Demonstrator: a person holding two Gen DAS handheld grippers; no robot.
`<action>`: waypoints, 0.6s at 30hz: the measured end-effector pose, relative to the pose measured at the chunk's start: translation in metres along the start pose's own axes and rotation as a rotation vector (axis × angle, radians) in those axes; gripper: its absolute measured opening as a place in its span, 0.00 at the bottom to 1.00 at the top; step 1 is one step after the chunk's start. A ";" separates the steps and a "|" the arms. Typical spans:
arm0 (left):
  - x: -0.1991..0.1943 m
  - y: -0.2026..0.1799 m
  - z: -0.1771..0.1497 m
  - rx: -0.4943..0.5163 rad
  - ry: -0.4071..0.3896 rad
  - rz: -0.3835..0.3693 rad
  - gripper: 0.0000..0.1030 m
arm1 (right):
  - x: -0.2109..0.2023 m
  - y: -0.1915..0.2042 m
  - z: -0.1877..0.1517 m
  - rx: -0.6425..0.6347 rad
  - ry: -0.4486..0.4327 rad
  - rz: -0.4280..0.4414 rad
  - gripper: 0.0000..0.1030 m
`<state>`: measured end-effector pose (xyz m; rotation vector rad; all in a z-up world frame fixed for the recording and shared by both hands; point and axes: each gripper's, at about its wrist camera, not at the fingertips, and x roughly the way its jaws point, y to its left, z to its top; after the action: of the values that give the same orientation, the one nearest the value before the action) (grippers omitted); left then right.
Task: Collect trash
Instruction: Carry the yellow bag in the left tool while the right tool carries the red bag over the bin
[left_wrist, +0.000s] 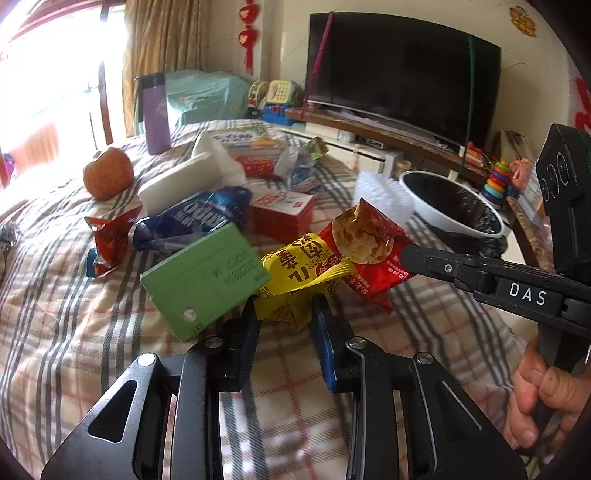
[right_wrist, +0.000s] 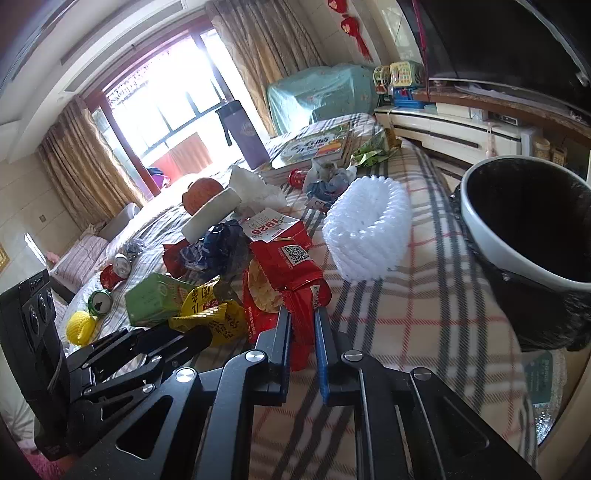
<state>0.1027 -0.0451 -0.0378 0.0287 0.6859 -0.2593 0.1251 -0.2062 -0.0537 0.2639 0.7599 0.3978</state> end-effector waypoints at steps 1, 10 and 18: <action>-0.003 -0.002 0.000 0.003 -0.005 -0.006 0.26 | -0.006 -0.002 -0.002 0.005 -0.006 0.002 0.11; -0.018 -0.028 0.001 0.031 -0.022 -0.067 0.25 | -0.045 -0.016 -0.015 0.035 -0.060 -0.034 0.11; -0.013 -0.065 0.003 0.092 -0.016 -0.139 0.25 | -0.074 -0.047 -0.018 0.098 -0.110 -0.098 0.11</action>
<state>0.0785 -0.1057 -0.0231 0.0672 0.6607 -0.4243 0.0754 -0.2796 -0.0384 0.3366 0.6823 0.2517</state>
